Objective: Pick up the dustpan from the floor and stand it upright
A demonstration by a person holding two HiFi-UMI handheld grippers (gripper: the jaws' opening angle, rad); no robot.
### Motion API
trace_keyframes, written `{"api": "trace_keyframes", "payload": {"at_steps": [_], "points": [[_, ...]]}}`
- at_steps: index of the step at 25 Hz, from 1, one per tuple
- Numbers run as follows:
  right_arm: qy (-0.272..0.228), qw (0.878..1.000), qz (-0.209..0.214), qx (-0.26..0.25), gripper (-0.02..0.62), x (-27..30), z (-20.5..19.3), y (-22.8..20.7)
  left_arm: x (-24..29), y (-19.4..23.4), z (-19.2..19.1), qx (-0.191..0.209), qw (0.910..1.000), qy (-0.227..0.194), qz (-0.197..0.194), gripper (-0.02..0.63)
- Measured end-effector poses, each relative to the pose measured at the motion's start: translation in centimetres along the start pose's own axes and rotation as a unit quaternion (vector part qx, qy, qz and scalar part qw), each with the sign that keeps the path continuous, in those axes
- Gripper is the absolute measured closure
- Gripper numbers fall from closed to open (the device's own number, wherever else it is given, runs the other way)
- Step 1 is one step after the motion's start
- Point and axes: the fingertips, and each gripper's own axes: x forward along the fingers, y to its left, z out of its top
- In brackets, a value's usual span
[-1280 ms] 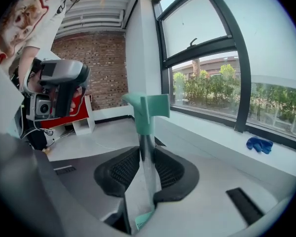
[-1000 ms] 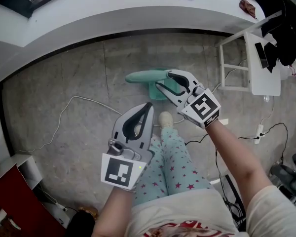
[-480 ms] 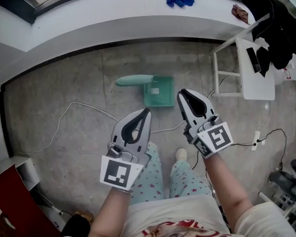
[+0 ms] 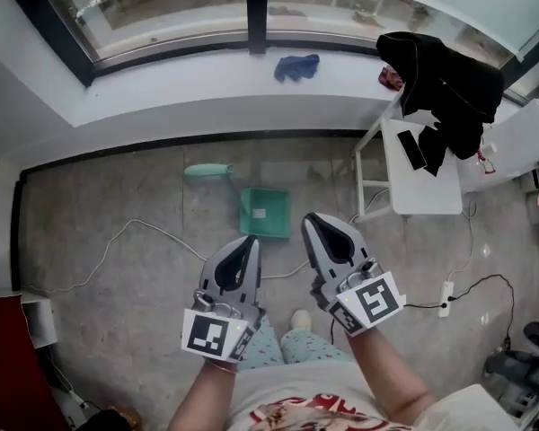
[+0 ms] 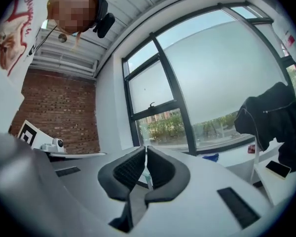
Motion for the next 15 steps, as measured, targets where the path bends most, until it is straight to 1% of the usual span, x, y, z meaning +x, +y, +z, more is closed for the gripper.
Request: {"api": "trace_keyframes", "payload": {"at_steps": [4,7,10,12,15], "points": [[-0.013,1.0,0.017,-0.018,0.565,-5.5,4.0,1.2,-2.9,-5.7,3.1,0.01,0.9998,-0.016,0.004,0.603],[-0.028,0.998,0.045,-0.021,0.565,-8.5,6.4,3.1,-5.2,-9.5,5.7,0.028,0.9992,-0.03,0.004,0.603],[-0.032,0.996,0.081,-0.03,0.565,-11.3,7.8,5.8,-7.4,-12.8,7.0,0.044,0.9985,-0.031,0.004,0.603],[-0.032,0.994,0.102,-0.032,0.565,-12.7,8.2,7.5,-8.8,-14.2,7.4,0.052,0.9981,-0.03,0.008,0.603],[-0.025,0.992,0.123,-0.034,0.565,-14.5,8.3,9.2,-10.1,-15.9,8.0,0.061,0.9976,-0.032,0.012,0.603]]}}
